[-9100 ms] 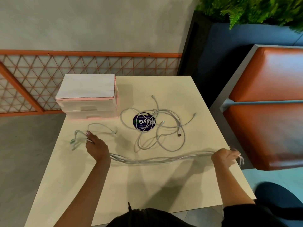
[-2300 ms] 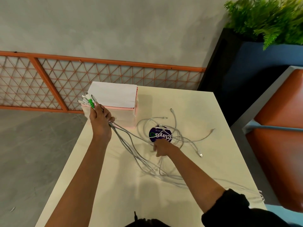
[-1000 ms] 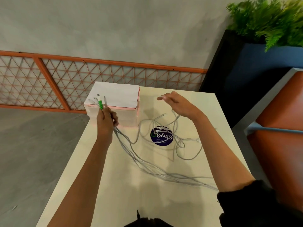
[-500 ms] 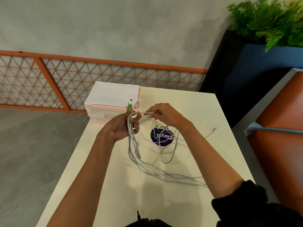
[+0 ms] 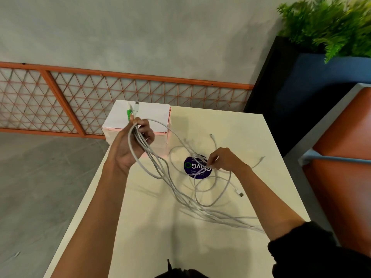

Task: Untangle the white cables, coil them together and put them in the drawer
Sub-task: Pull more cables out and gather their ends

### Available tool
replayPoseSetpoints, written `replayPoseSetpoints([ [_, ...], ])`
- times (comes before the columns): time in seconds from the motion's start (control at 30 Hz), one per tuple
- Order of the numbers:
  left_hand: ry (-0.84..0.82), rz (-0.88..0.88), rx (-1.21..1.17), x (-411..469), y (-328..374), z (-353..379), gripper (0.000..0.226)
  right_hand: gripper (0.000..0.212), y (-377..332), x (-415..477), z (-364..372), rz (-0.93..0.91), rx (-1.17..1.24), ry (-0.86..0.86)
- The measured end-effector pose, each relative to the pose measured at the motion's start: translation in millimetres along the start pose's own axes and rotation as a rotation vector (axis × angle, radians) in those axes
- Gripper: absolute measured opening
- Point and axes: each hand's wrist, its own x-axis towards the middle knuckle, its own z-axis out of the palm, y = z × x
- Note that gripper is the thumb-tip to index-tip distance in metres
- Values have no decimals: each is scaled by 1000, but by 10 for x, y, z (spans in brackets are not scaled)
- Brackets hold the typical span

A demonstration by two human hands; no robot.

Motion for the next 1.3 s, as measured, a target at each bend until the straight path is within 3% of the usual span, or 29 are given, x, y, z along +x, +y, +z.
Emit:
replayPoseSetpoints([
  [0.07, -27, 1, -62, -23, 85, -45, 9, 20, 78, 20, -77, 78, 8, 126],
  [0.23, 34, -2, -94, -101, 154, -155, 11, 34, 275, 14, -221, 300, 0, 686],
  [0.33, 45, -8, -79, -148, 147, -177, 15, 32, 345, -21, -326, 426, -40, 752],
  [0.5, 87, -100, -40, -135, 71, -134, 52, 30, 322, -29, -314, 612, -452, 424],
  [0.57, 55, -145, 13, -71, -8, -75, 44, 34, 213, -7, -185, 599, -543, 302],
  [0.67, -63, -181, 45, 47, -127, 23, 23, 36, 31, 108, 49, 420, -479, 207],
  [0.77, -106, -176, 80, 100, -194, 109, 14, 63, -96, 167, 324, 200, -167, -102],
  [0.83, -146, -173, 78, 117, -193, 183, 14, 85, -98, 165, 553, 130, -277, -349],
  [0.87, -158, -174, 65, 119, -177, 210, 14, 84, -54, 171, 664, 101, -361, -381],
  [0.93, -169, -174, 34, 112, -128, 225, 18, 41, 64, 148, 869, 52, -370, -276],
  [0.97, -166, -168, 26, 103, -97, 213, 21, 15, 90, 111, 902, 17, -332, -121],
  [1.0, -161, -162, 21, 91, -64, 188, 22, 4, 147, 109, 936, -17, -283, 12],
  [1.03, -159, -161, 6, 79, -29, 157, 24, 5, 184, 103, 892, -25, -289, 162],
  [1.1, -144, -153, -23, 50, 39, 64, 29, 22, 156, 54, 675, -47, -360, 288],
  [1.2, -28, -112, 4, 9, 120, -149, 41, 29, 111, 80, 335, -166, -246, 422],
  [1.3, 8, -108, -2, -4, 98, -279, 38, 26, -11, 77, 39, -234, -23, 578],
])
